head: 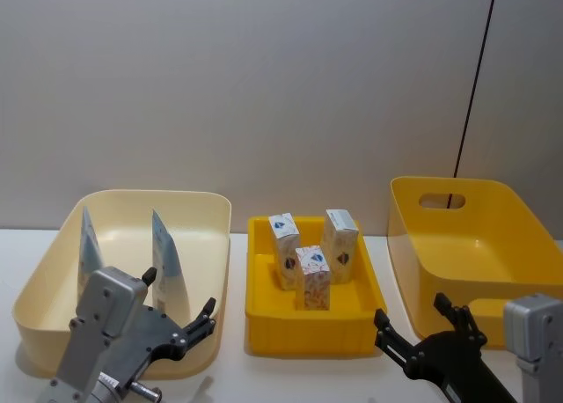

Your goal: Bimanual collaborative sorting of washing and personal care products

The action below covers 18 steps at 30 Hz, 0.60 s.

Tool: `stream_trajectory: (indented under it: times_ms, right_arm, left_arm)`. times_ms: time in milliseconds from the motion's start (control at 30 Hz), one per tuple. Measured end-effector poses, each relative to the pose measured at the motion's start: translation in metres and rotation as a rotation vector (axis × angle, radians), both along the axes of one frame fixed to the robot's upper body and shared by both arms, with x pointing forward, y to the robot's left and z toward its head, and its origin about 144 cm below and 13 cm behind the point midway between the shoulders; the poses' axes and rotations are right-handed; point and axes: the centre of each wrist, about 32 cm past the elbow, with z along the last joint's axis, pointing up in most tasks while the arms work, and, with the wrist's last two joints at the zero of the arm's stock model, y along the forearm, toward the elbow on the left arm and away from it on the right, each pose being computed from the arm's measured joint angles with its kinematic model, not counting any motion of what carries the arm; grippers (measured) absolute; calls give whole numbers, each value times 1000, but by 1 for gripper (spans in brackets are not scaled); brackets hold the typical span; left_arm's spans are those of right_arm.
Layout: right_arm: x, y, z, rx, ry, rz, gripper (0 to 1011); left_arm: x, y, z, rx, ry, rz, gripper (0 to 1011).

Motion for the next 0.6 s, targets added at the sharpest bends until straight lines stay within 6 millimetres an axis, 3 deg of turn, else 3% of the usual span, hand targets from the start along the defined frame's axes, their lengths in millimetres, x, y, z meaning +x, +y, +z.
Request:
stream_trajectory:
  times_ms: [600]
  right_arm:
    - [0,0,0,0,0,0,1001]
  left_arm:
    - [1,2,4,-6,8,13,1000]
